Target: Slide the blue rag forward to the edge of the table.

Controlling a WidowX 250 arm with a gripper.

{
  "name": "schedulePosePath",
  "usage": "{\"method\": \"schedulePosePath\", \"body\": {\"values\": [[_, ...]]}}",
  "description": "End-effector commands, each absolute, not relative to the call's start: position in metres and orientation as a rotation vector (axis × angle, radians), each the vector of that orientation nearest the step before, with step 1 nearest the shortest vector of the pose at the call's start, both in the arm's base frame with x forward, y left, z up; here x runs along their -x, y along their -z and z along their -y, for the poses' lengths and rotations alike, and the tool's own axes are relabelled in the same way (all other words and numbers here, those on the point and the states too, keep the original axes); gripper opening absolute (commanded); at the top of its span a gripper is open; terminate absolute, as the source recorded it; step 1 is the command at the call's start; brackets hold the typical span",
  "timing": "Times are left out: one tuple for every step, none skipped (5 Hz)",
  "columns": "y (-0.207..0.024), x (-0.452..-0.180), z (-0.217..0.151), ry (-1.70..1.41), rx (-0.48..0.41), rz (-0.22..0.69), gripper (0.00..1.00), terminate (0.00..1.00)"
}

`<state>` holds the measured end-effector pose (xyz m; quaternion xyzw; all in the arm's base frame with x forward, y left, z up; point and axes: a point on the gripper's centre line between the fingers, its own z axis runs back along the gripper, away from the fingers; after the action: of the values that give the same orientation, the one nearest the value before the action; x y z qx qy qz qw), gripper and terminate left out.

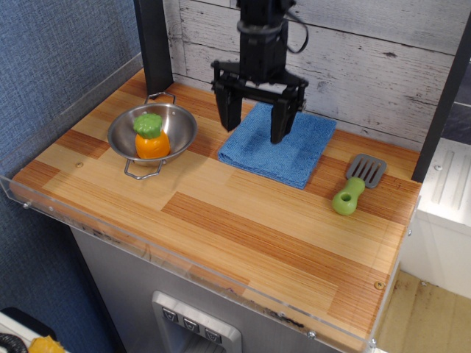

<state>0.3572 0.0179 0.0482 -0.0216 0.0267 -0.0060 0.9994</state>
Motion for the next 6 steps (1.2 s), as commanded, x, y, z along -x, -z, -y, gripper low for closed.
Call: {"method": "schedulePosePath", "body": {"values": [[-0.046,-0.369,-0.019,0.025,0.033,0.084,1.00,0.00],[-0.043,-0.374,-0.021,0.024,0.044,0.114,1.00,0.00],[-0.044,-0.379,-0.021,0.030,0.041,0.126,1.00,0.00],[-0.041,-0.382,-0.020,0.034,0.034,0.123,1.00,0.00],[-0.040,-0.384,-0.019,0.028,0.021,0.130,1.00,0.00],[-0.042,-0.387,-0.018,0.018,0.012,0.152,1.00,0.00]]}}
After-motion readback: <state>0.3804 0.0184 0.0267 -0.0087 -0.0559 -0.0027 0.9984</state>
